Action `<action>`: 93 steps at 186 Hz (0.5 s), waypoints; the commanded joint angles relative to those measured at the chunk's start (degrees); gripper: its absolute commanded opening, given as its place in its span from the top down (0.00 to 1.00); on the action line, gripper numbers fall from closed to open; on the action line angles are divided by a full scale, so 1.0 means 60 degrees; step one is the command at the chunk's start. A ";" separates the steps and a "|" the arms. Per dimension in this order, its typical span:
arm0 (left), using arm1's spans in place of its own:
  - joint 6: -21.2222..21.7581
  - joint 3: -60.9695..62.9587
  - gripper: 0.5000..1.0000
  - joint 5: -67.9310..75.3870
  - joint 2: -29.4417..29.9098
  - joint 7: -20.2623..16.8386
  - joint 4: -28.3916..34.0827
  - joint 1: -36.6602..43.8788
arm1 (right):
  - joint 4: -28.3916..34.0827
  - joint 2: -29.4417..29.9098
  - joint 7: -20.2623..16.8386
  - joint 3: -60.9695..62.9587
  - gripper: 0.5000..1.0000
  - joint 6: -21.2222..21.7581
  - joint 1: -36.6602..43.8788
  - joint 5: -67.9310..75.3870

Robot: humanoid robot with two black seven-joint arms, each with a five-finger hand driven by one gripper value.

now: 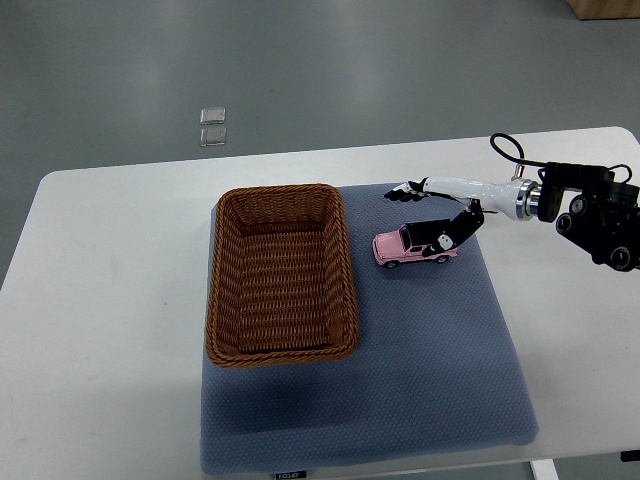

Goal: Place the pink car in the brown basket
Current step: 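Move the right hand down over the pink toy car, then close the right hand's fingers around the pink car's black roof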

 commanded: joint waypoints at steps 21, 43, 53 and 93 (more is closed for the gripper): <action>0.0000 0.0007 0.00 0.0000 0.0000 -0.0002 0.0000 0.0000 | 0.0000 -0.0002 -0.0001 -0.0165 0.18 -0.0032 0.0043 -0.0235; 0.0000 -0.0008 0.00 0.0000 0.0000 -0.0002 0.0000 0.0000 | -0.0044 -0.0002 -0.0001 -0.0371 0.18 -0.0032 0.0087 -0.0279; 0.0000 -0.0008 0.00 0.0000 0.0000 -0.0002 0.0000 0.0000 | -0.0058 -0.0002 -0.0001 -0.0459 0.18 -0.0106 0.0102 -0.0279; 0.0000 0.0007 0.00 0.0000 0.0000 0.0012 0.0000 0.0000 | -0.0058 0.0028 -0.0001 -0.1206 0.22 -0.0823 0.0131 -0.0279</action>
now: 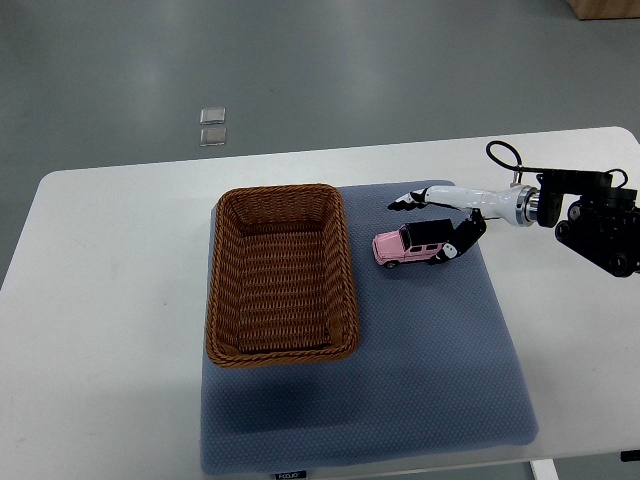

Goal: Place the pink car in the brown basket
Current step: 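Close the right hand's fingers around the pink car's black roof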

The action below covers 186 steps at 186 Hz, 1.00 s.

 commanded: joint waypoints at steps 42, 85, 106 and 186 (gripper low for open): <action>0.0000 0.0008 0.00 0.0000 0.0000 -0.0002 0.0000 -0.0001 | -0.0008 0.0023 -0.0001 -0.0515 0.36 -0.0464 -0.0003 0.0000; 0.0000 -0.0007 0.00 0.0000 0.0000 -0.0002 0.0000 -0.0001 | -0.0008 0.0023 -0.0001 -0.0515 0.56 -0.0332 0.0026 0.0014; 0.0000 -0.0007 0.00 0.0000 0.0000 -0.0002 0.0000 -0.0001 | -0.0008 0.0008 -0.0001 -0.0515 0.69 -0.0303 0.0026 0.0014; 0.0000 0.0008 0.00 0.0000 0.0000 -0.0002 0.0000 -0.0001 | -0.0023 -0.0285 0.0175 -0.0339 1.00 0.0400 0.0407 0.0205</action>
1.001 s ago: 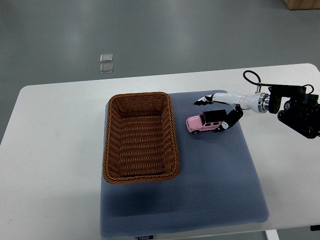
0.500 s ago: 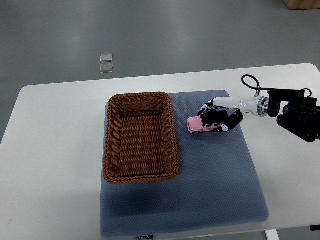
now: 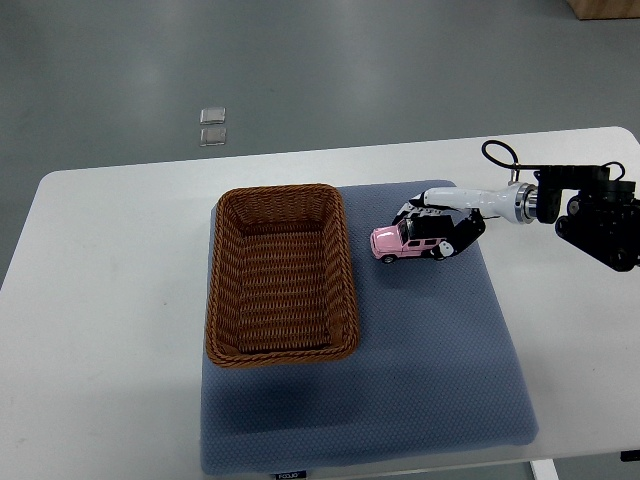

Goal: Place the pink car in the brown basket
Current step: 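Close the right hand's fingers around the pink car's black roof, then lift the pink car with the right hand and carry it over the basket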

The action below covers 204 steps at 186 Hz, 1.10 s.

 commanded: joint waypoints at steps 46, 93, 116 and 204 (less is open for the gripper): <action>0.0000 -0.0007 0.00 0.0000 0.0000 -0.0003 0.0000 0.0001 | -0.0030 -0.0330 0.0087 0.0104 1.00 0.0010 0.0468 0.0381; 0.0000 0.0007 0.00 0.0000 0.0000 -0.0003 0.0000 0.0001 | 0.0131 0.0182 0.0087 0.0118 1.00 -0.0020 0.1084 0.0601; 0.0000 0.0007 0.00 0.0000 0.0000 -0.0003 0.0000 0.0001 | 0.0175 0.0915 0.0073 0.0104 1.00 -0.0005 0.1376 0.0572; 0.0000 -0.0007 0.00 0.0000 0.0000 -0.0002 0.0000 0.0001 | 0.0175 0.2981 -0.0030 -0.0511 1.00 0.0010 0.2021 0.0323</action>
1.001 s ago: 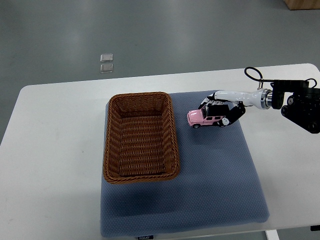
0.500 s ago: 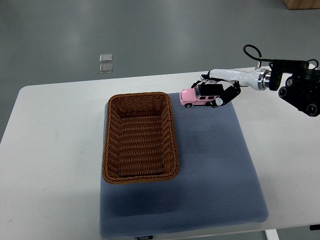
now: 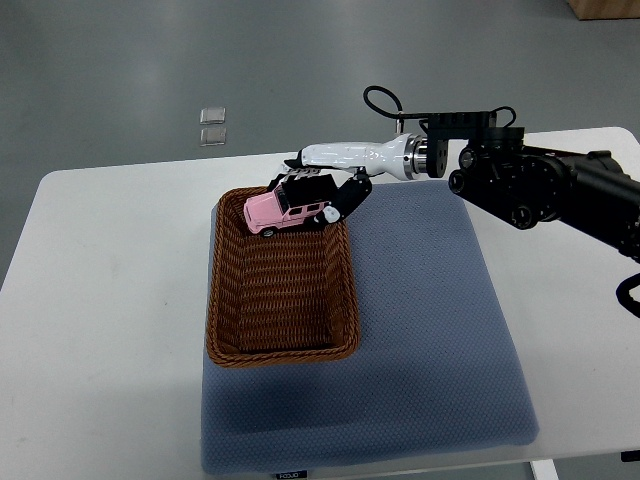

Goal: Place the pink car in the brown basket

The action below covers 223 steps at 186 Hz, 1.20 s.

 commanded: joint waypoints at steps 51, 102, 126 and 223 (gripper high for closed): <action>0.0000 0.0006 0.00 0.0000 0.0000 0.0000 0.0000 -0.0001 | -0.0003 0.0438 -0.0013 -0.0499 1.00 0.0004 -0.0096 -0.0045; 0.0000 -0.0009 0.00 0.0000 0.0000 0.0014 0.0000 -0.0001 | -0.0003 0.0452 -0.0028 -0.0426 0.62 0.0106 -0.0199 0.0131; 0.0000 -0.0008 0.00 0.0000 0.0000 0.0000 0.0000 -0.0001 | -0.0017 0.0408 -0.0042 -0.0338 0.37 0.0092 -0.0360 0.0189; 0.0000 0.0006 0.00 0.0000 0.0000 0.0014 0.0000 -0.0001 | -0.0413 -0.1628 -0.3646 0.2372 0.19 0.1908 -0.0902 0.8144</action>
